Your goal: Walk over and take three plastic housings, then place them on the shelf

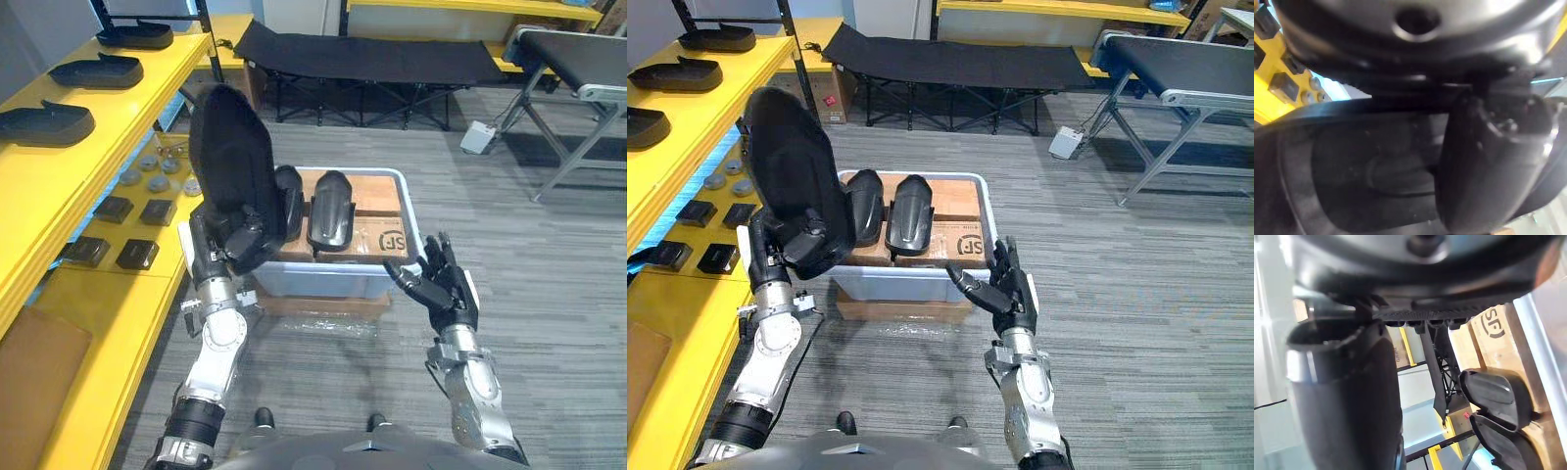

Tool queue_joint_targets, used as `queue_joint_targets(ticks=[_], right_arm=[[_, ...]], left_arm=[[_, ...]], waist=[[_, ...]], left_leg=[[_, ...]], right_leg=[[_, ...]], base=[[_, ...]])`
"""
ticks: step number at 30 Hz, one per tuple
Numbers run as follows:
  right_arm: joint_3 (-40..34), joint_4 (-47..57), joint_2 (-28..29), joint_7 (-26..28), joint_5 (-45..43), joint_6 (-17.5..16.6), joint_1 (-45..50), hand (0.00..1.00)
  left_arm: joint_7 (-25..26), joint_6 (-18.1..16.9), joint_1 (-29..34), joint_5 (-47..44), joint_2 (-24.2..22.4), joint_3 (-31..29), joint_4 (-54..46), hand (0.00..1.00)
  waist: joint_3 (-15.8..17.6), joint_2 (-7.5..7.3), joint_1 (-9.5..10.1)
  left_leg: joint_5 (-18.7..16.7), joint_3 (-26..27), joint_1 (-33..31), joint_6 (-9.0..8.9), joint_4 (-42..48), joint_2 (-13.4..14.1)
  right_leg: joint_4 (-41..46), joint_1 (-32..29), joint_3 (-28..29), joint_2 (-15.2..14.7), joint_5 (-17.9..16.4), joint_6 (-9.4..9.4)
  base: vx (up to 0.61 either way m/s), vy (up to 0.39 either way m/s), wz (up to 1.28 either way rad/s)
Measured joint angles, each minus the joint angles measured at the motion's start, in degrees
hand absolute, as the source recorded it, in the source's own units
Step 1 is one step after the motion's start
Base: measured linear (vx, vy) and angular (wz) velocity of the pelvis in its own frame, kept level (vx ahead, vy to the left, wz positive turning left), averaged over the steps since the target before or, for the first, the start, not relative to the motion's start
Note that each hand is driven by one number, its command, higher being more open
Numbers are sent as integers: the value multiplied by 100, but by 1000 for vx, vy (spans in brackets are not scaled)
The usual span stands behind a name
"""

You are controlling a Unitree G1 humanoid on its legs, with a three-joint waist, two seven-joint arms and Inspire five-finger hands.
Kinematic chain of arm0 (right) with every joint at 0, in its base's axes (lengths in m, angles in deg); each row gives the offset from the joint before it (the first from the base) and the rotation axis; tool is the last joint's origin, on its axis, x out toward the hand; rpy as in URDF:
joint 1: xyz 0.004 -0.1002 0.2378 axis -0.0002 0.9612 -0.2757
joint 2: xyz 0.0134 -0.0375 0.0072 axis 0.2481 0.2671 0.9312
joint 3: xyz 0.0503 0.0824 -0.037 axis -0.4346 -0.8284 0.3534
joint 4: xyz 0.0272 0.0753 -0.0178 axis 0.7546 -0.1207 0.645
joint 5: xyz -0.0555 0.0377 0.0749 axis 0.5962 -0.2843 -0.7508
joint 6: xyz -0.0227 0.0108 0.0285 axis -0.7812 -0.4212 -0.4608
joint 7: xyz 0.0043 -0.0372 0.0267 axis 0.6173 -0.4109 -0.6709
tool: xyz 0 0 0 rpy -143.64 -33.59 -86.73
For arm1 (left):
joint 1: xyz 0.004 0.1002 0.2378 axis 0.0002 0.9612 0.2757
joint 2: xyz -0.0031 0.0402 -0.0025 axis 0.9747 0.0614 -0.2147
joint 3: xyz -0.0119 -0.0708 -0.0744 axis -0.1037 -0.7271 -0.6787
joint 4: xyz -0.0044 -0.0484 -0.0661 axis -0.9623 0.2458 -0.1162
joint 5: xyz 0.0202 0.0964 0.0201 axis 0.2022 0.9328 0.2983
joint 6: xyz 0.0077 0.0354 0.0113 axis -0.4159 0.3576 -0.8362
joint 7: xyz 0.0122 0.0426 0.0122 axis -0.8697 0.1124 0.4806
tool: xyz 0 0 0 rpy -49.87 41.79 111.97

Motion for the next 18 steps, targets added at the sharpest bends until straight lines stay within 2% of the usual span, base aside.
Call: queue_joint_targets(ticks=[2, 5, 10, 12, 14, 17, 18], right_arm=[[0, -1, 4, 69, 57, 167, 31, 100], [-82, -1, -2, 53, 313, 184, 26, 100], [-481, 2, -21, 32, 321, 296, -40, 100], [-450, 16, -36, -107, 531, 313, -78, 100], [-289, 17, -35, -491, 1007, 383, -158, 100], [-20, 15, -26, -726, 1165, 448, -435, 100], [117, 15, -7, -847, 1180, 507, -636, 100]], left_arm=[[-156, -75, 0, -68, 6, -5, -67, 0], [-378, -89, 31, -332, 18, -146, -226, 0], [-656, -139, 605, -935, -6, -950, -1066, 0], [-766, -146, 912, -1102, -75, -1198, -1454, 0], [-860, -165, 1264, -1176, -257, -1387, -1765, 0], [-857, -176, 1594, -1301, -407, -1596, -1903, 0], [-878, -182, 1747, -1323, -496, -1785, -1950, 0]], waist=[[-2, 3, -4], [-12, 19, -2], [-78, 130, 23], [-96, 158, 119], [-117, 187, 351], [-162, 254, 572], [-170, 268, 684]], left_leg=[[-3, 10, 0, 2, 0, 0], [-7, 10, 1, 4, -1, 0], [13, -248, -129, 18, -1, -26], [50, -477, -202, 19, 0, -44], [79, -744, -220, 25, 1, -87], [125, -1027, -304, 31, 0, -141], [171, -1266, -373, 28, 1, -179]], right_leg=[[0, -6, 9, -1, 0, 0], [1, -6, 10, -2, 0, 0], [0, 35, -324, -17, -39, 4], [-5, 108, -559, -17, -71, 0], [-18, 236, -836, -30, -128, 22], [-24, 341, -1137, -46, -170, 30], [-33, 426, -1381, -45, -200, 48]], base=[[1, 1, -2], [0, 0, 0], [5, -11, 26], [13, -27, 54], [3, -31, 64], [-17, -23, 62], [-13, -31, 72]])
